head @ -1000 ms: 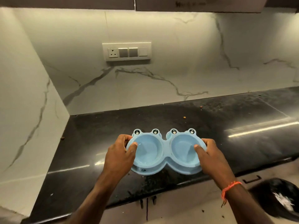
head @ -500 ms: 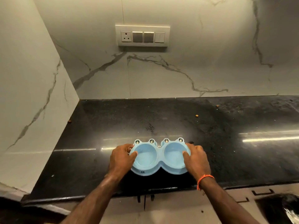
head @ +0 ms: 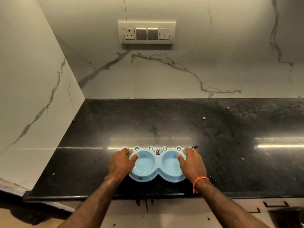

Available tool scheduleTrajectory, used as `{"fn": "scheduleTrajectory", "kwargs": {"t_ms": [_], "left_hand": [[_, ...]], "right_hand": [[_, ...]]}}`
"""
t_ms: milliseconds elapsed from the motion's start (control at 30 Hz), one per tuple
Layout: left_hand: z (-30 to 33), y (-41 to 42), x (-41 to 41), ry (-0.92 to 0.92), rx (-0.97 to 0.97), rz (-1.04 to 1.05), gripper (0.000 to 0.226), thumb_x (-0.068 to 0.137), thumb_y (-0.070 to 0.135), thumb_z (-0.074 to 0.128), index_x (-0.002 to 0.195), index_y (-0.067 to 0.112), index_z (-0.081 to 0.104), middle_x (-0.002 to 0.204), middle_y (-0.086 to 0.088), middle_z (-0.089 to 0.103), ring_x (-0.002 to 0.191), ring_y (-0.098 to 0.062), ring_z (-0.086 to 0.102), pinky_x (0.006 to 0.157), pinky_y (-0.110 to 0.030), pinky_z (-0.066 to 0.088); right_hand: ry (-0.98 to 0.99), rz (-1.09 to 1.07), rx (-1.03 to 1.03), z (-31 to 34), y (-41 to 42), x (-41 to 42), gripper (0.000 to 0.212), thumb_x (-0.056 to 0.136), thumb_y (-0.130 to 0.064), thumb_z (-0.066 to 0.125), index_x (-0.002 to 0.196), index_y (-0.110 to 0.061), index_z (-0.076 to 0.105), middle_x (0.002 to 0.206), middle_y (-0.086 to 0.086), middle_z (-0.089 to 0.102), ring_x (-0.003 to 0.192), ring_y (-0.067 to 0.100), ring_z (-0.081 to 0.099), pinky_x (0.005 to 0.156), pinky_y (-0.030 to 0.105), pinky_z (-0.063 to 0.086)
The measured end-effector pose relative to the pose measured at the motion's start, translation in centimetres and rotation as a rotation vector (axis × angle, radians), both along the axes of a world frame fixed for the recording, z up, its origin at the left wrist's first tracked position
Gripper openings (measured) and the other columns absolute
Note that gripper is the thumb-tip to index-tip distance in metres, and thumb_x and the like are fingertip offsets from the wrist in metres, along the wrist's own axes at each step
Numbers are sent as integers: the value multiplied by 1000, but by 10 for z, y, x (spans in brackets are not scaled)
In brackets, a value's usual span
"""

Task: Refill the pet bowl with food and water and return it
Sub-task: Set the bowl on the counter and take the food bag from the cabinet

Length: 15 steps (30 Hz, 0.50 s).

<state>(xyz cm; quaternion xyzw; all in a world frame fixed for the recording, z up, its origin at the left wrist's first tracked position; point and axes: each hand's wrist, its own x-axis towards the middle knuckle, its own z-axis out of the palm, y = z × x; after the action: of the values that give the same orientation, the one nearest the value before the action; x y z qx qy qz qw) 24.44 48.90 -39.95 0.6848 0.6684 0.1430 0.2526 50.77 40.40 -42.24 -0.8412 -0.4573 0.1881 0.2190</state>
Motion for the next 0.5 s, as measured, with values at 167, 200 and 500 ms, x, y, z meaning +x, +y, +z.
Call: {"fn": "scheduleTrajectory", "kwargs": {"t_ms": [167, 200, 500], "left_hand": [[48, 20, 16, 3, 168, -40, 65, 90, 64, 62, 136, 18, 59, 134, -4, 66, 126, -26, 58, 100, -42, 52], [65, 27, 21, 2, 237, -61, 65, 91, 63, 62, 138, 18, 58, 136, -4, 65, 127, -26, 57, 102, -42, 51], [257, 60, 64, -112, 830, -211, 72, 88, 60, 69, 141, 16, 49, 146, -9, 51, 134, -26, 47, 109, -41, 42]], "right_hand": [[-190, 65, 174, 51, 26, 6, 62, 91, -46, 65, 144, -16, 49, 138, 9, 54, 122, 32, 54, 100, 43, 47], [-235, 79, 230, 68, 35, 9, 64, 90, -45, 67, 144, -16, 49, 138, 8, 55, 122, 31, 54, 99, 44, 48], [-596, 112, 764, 259, 82, 36, 74, 75, -40, 78, 139, -16, 49, 133, 6, 52, 113, 32, 50, 82, 46, 49]]}}
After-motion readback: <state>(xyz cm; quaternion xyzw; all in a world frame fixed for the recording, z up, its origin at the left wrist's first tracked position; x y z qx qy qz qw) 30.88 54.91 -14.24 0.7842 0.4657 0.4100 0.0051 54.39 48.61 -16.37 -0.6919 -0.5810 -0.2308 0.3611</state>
